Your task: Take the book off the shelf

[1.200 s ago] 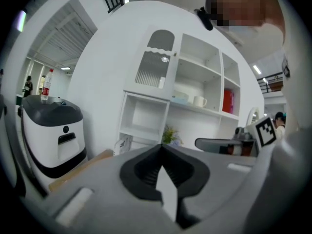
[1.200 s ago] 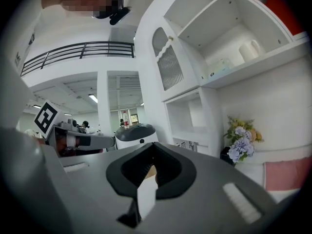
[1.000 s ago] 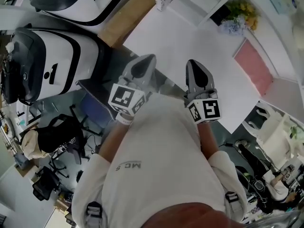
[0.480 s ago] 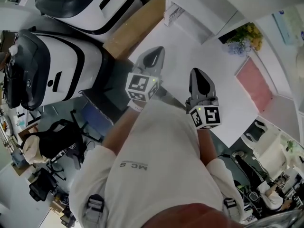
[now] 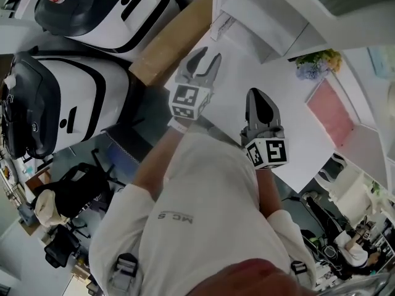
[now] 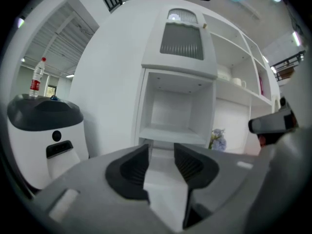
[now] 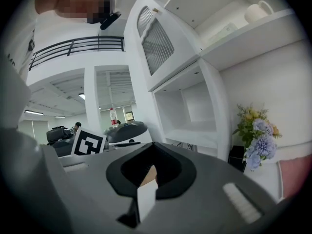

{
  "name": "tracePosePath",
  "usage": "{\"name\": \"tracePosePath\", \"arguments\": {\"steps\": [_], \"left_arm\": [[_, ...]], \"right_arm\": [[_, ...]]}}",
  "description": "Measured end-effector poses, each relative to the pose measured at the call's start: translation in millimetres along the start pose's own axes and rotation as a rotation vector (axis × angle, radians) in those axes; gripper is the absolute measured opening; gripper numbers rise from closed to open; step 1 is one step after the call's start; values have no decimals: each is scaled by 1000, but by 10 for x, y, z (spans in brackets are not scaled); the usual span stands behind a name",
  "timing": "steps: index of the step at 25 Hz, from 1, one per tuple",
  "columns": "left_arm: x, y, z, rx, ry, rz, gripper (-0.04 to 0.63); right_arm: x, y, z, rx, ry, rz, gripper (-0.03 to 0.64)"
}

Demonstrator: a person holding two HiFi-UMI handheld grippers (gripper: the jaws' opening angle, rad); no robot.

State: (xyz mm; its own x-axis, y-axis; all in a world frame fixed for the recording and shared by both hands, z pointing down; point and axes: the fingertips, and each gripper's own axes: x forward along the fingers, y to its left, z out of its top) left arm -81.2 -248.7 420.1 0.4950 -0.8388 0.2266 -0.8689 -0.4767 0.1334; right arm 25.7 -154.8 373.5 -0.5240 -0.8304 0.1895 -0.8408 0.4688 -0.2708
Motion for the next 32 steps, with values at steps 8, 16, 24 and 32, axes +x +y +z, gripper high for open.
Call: {"name": "tracePosePath", "arguments": {"steps": [8, 16, 24, 32], "left_arm": [[470, 230, -227, 44, 34, -29, 249], [919, 480, -392, 59, -2, -57, 422], [1266, 634, -740, 82, 68, -82, 425], [1549, 713, -987, 91, 103, -99, 358]], "right_arm": [[176, -153, -53, 2, 16, -20, -2], [253, -219, -194, 15, 52, -39, -2], [271, -335, -378, 42, 89, -75, 0], [306, -346, -512, 66, 110, -94, -2]]}}
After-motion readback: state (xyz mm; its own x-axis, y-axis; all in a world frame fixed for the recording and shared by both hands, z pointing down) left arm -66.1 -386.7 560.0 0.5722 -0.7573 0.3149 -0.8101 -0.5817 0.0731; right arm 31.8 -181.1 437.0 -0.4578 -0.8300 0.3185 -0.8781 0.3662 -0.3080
